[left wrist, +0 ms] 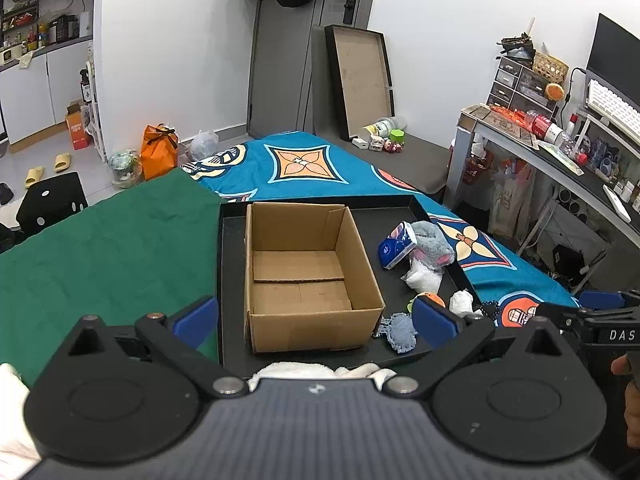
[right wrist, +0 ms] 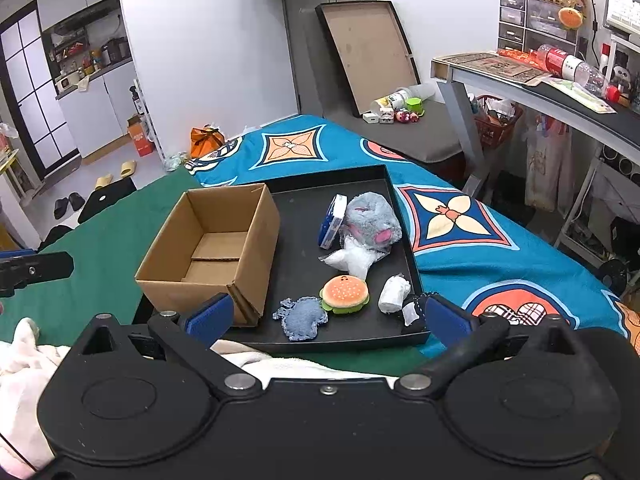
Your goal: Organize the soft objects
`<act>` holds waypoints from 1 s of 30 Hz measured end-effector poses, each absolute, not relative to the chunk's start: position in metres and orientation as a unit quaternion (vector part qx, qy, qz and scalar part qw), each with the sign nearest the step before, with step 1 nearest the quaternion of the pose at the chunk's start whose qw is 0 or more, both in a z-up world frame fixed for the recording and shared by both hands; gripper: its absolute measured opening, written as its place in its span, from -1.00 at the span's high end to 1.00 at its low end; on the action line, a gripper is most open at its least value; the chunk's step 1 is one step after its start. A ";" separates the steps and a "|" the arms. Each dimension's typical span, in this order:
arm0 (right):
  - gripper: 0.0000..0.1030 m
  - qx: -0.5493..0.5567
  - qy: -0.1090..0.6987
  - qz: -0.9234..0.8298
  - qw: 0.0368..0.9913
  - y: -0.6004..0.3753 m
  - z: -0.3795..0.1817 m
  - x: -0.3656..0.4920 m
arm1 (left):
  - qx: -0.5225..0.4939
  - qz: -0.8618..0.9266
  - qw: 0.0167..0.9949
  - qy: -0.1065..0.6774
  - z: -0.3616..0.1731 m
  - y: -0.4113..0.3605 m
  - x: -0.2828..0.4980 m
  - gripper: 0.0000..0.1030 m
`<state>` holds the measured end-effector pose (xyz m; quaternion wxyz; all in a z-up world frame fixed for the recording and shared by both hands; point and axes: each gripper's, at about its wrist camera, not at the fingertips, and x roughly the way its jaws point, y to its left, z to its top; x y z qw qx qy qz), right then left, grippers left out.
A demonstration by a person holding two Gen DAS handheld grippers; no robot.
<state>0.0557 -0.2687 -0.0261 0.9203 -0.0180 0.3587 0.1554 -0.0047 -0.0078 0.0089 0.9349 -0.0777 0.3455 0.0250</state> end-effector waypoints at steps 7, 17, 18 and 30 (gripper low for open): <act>-1.00 -0.020 0.356 0.153 0.922 -0.269 -0.025 0.056 | -0.081 0.025 0.934 0.346 0.008 -0.006 -0.004 -0.99; -1.00 -0.026 0.356 0.150 0.922 -0.267 -0.025 0.056 | -0.085 0.028 0.933 0.349 0.008 -0.001 -0.003 -0.99; -1.00 -0.027 0.356 0.150 0.922 -0.266 -0.025 0.056 | -0.087 0.027 0.932 0.350 0.007 0.000 -0.003 -0.99; -1.00 -0.032 0.356 0.144 0.923 -0.263 -0.024 0.053 | -0.093 0.028 0.934 0.343 0.004 0.003 -0.004 -0.99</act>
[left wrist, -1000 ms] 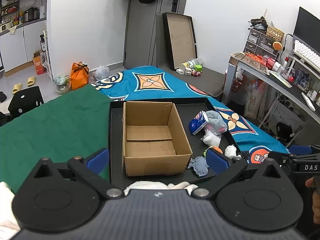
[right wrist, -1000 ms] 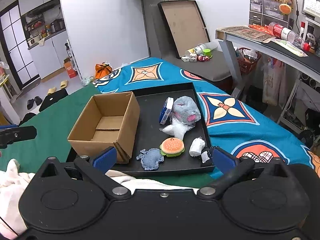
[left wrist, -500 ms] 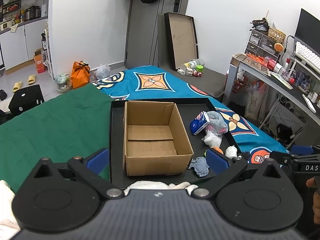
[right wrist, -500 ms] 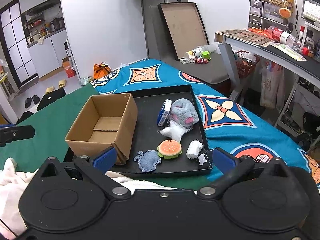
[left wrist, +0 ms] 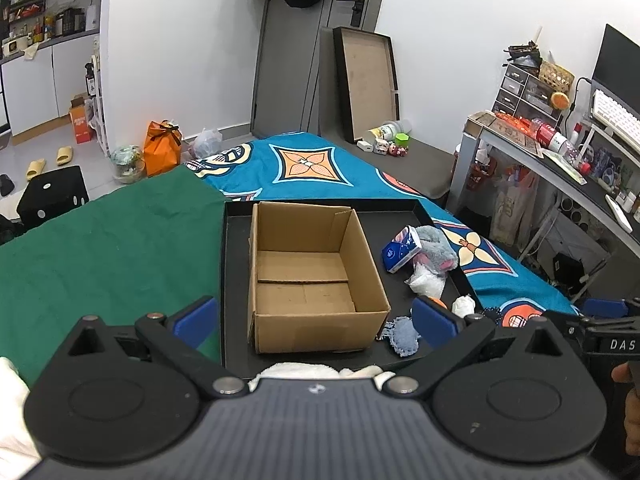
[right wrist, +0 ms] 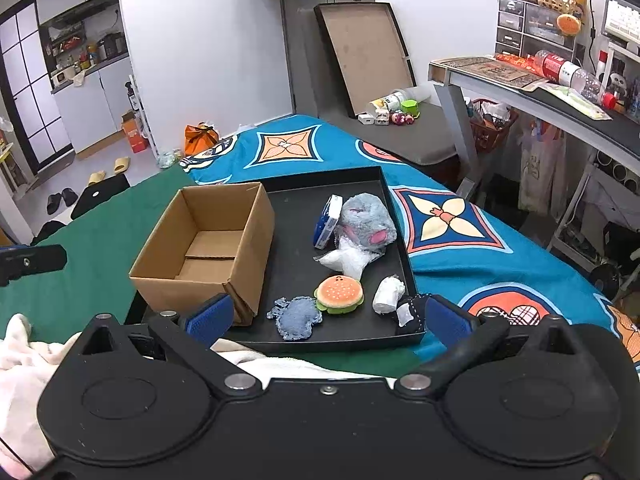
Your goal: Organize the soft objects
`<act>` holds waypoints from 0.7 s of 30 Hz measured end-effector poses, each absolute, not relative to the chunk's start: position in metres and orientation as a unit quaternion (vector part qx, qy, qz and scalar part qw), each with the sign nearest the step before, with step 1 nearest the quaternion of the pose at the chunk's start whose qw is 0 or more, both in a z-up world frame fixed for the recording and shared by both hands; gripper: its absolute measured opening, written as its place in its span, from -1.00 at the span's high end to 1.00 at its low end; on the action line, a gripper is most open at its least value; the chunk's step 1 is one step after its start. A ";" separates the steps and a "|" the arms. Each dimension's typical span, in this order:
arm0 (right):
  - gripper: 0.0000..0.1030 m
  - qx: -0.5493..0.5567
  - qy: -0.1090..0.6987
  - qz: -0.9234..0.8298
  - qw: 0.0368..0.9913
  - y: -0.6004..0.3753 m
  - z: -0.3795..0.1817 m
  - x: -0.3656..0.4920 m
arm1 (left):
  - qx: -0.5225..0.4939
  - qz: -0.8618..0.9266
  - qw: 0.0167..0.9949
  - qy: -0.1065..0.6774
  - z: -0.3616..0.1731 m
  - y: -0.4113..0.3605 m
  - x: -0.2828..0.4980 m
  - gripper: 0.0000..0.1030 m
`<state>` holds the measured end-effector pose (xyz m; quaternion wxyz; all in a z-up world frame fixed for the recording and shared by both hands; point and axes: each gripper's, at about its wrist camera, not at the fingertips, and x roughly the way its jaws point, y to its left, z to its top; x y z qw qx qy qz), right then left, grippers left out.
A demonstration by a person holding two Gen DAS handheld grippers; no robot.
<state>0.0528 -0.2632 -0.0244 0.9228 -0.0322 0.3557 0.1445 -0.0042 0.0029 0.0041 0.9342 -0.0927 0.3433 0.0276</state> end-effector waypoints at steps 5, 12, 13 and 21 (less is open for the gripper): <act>-1.00 -0.032 0.357 0.143 0.922 -0.262 -0.025 0.053 | -0.093 0.029 0.932 0.348 0.002 0.004 -0.004 -0.99; -1.00 -0.031 0.362 0.143 0.921 -0.261 -0.026 0.056 | -0.089 0.025 0.932 0.350 0.002 0.001 -0.003 -0.99; -1.00 -0.032 0.363 0.143 0.920 -0.261 -0.026 0.056 | -0.089 0.025 0.933 0.347 0.003 0.001 -0.003 -0.99; -1.00 -0.033 0.361 0.146 0.920 -0.260 -0.026 0.055 | -0.090 0.027 0.934 0.345 0.002 0.003 -0.004 -0.99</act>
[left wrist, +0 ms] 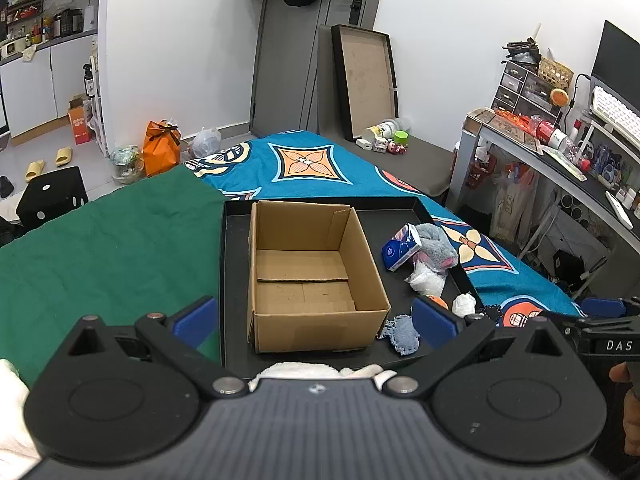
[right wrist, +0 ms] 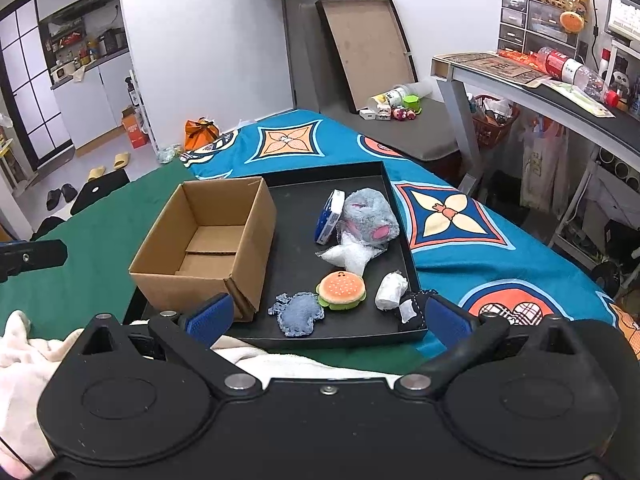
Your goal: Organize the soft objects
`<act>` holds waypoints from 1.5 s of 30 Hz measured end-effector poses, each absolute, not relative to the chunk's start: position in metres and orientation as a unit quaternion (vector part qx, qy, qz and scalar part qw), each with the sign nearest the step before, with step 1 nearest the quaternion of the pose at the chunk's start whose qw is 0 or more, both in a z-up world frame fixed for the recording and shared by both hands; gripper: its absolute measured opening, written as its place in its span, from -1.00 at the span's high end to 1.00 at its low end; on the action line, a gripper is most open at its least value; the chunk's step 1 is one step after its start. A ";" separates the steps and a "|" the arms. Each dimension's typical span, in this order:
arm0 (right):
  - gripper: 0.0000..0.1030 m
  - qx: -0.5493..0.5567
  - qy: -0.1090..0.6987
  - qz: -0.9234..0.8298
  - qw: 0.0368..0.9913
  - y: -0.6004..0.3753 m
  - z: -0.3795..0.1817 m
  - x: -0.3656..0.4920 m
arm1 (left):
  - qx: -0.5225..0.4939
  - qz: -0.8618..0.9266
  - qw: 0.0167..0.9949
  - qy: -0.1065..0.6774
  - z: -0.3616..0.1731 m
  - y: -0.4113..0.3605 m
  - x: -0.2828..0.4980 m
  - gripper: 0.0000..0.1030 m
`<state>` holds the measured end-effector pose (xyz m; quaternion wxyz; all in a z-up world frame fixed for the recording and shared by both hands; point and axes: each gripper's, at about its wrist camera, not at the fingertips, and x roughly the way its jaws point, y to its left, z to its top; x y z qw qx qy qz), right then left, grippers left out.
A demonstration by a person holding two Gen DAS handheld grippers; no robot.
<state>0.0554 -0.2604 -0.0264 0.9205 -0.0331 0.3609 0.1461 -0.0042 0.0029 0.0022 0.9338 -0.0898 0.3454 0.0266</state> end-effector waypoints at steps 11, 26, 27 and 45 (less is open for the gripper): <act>-1.00 -0.029 0.361 0.146 0.921 -0.263 -0.028 0.059 | -0.087 0.024 0.934 0.345 0.005 0.001 -0.002 -0.99; -1.00 -0.016 0.367 0.152 0.918 -0.269 -0.037 0.085 | -0.077 0.021 0.922 0.380 0.002 0.004 0.023 -0.99; -1.00 -0.015 0.369 0.149 0.917 -0.270 -0.039 0.088 | -0.074 0.020 0.921 0.383 0.001 0.003 0.025 -0.99; -1.00 0.004 0.391 0.125 0.912 -0.291 -0.067 0.124 | -0.097 0.025 0.899 0.427 -0.021 0.011 0.063 -0.98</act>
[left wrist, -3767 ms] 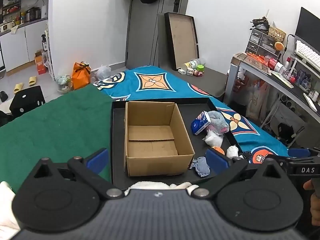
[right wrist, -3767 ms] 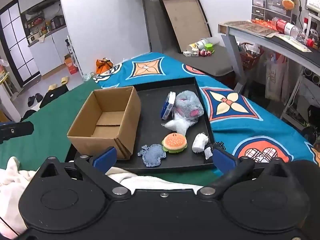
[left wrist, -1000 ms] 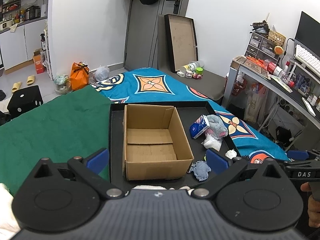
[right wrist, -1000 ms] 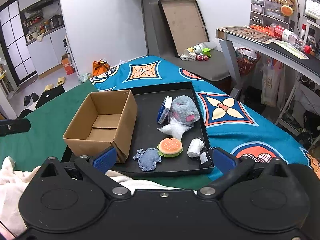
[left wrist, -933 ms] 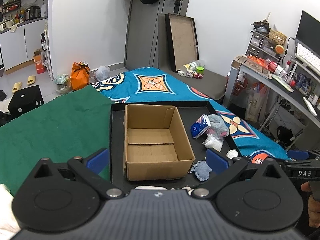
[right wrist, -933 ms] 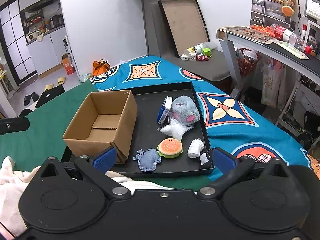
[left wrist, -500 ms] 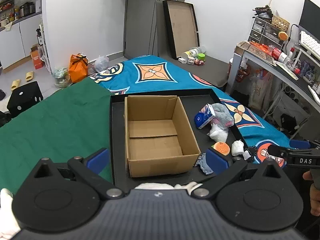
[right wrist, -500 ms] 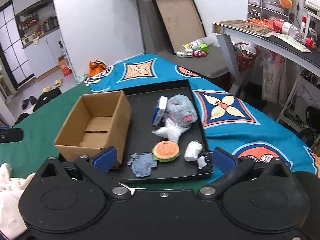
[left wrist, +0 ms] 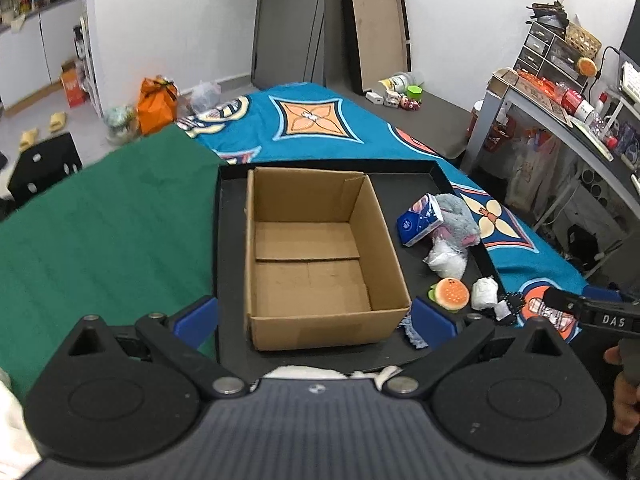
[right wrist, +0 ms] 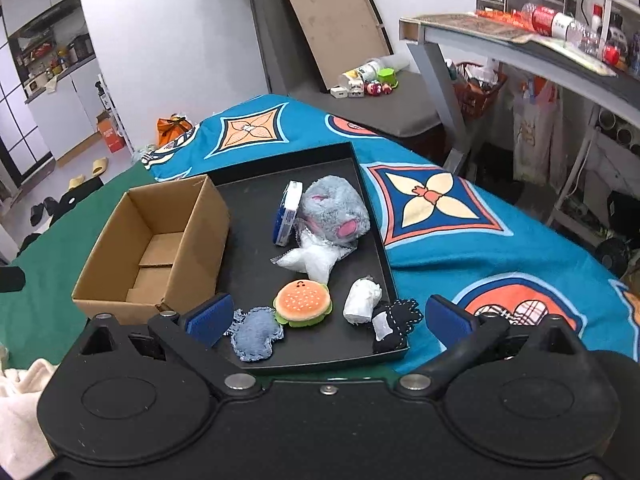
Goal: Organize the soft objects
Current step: 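Lower the right gripper onto the black plush and close on it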
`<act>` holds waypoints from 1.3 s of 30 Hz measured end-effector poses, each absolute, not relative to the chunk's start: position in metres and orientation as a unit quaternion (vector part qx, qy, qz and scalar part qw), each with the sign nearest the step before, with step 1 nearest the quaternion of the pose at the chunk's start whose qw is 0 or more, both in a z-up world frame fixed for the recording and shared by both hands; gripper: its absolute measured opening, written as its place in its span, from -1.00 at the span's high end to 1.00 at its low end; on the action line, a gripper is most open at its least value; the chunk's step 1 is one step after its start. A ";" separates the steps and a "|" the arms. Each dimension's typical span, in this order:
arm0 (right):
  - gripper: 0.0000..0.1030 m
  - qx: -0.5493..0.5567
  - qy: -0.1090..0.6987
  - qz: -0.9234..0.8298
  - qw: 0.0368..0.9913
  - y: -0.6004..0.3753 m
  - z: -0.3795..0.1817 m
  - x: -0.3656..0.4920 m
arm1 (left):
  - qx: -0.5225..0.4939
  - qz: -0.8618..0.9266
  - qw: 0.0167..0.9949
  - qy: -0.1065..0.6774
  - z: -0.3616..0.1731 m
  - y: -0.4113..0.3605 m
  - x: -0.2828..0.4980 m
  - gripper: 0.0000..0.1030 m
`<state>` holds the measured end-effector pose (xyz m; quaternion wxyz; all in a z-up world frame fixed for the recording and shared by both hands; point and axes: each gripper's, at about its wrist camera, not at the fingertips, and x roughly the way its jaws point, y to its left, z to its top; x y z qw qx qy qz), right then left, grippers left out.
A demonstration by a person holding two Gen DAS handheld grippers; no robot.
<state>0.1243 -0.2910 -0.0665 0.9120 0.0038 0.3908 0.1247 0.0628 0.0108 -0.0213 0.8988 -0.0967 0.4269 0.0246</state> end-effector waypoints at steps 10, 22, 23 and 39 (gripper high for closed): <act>-0.99 0.013 0.391 0.124 0.912 -0.293 -0.082 0.136 | -0.081 0.042 0.887 0.453 -0.039 0.009 0.084 -0.94; -0.53 0.015 0.420 0.102 0.902 -0.291 -0.113 0.155 | -0.106 0.071 0.875 0.467 -0.063 0.023 0.100 -0.65; -0.48 0.013 0.422 0.094 0.901 -0.291 -0.116 0.157 | -0.107 0.072 0.874 0.469 -0.066 0.024 0.101 -0.62; -0.12 -0.060 0.471 0.023 0.880 -0.288 -0.157 0.193 | -0.116 0.098 0.857 0.492 -0.101 0.030 0.123 -0.39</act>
